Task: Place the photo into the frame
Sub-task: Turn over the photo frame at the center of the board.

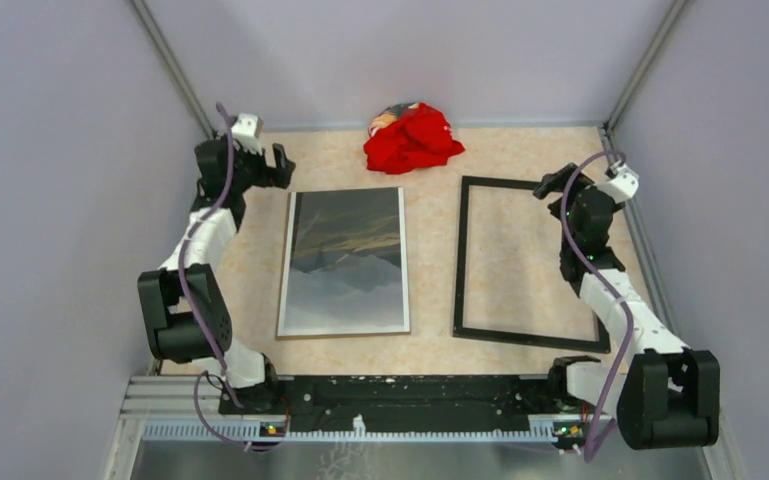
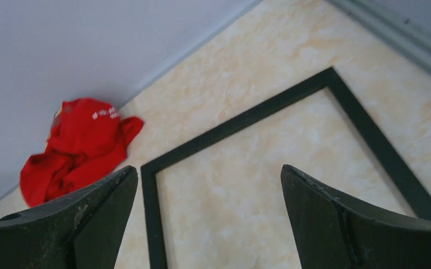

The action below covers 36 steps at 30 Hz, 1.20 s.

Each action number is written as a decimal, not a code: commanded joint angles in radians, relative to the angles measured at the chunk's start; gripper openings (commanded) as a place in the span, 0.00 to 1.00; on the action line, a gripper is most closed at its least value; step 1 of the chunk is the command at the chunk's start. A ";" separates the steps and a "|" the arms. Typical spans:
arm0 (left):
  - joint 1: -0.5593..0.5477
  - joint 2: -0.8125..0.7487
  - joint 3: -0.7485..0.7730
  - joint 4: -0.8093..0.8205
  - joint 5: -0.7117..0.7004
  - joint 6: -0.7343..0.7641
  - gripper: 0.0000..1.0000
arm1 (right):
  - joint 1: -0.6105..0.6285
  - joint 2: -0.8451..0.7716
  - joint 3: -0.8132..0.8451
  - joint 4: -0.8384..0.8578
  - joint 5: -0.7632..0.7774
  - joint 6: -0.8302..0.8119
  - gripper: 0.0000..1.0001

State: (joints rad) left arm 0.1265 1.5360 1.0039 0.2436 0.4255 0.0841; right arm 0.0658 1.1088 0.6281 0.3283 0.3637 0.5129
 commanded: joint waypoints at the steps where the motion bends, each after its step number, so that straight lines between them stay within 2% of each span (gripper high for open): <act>1: 0.018 0.064 0.209 -0.528 0.140 0.017 0.99 | -0.011 -0.010 0.011 -0.230 -0.303 0.179 0.99; 4: 0.019 0.102 0.271 -0.607 0.158 0.026 0.99 | 0.078 0.036 0.070 -0.330 -0.305 0.110 0.99; 8: 0.018 0.117 0.281 -0.641 0.115 0.039 0.99 | 0.300 0.240 0.286 -0.620 -0.119 0.028 0.99; 10: 0.018 0.117 0.284 -0.668 0.096 0.054 0.99 | 0.388 0.302 0.330 -0.657 -0.049 0.020 0.99; 13: 0.017 0.109 0.278 -0.703 0.052 0.060 0.99 | 0.449 0.387 0.371 -0.687 -0.016 0.052 0.98; 21: 0.010 0.028 0.198 -0.724 0.048 0.092 0.99 | 0.563 0.603 0.509 -0.779 0.131 0.062 0.78; 28: -0.060 -0.044 0.151 -0.736 0.007 0.128 0.99 | 0.574 0.696 0.514 -0.745 0.103 0.088 0.52; 33: -0.105 -0.061 0.151 -0.756 -0.013 0.147 0.99 | 0.574 0.722 0.496 -0.724 0.085 0.103 0.45; 36: -0.121 -0.064 0.153 -0.766 -0.025 0.147 0.99 | 0.574 0.733 0.488 -0.713 0.067 0.113 0.32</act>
State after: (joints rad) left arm 0.0166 1.5059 1.1599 -0.4953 0.4290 0.2142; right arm 0.6346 1.8133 1.1072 -0.3954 0.4435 0.6064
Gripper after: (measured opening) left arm 0.987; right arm 0.394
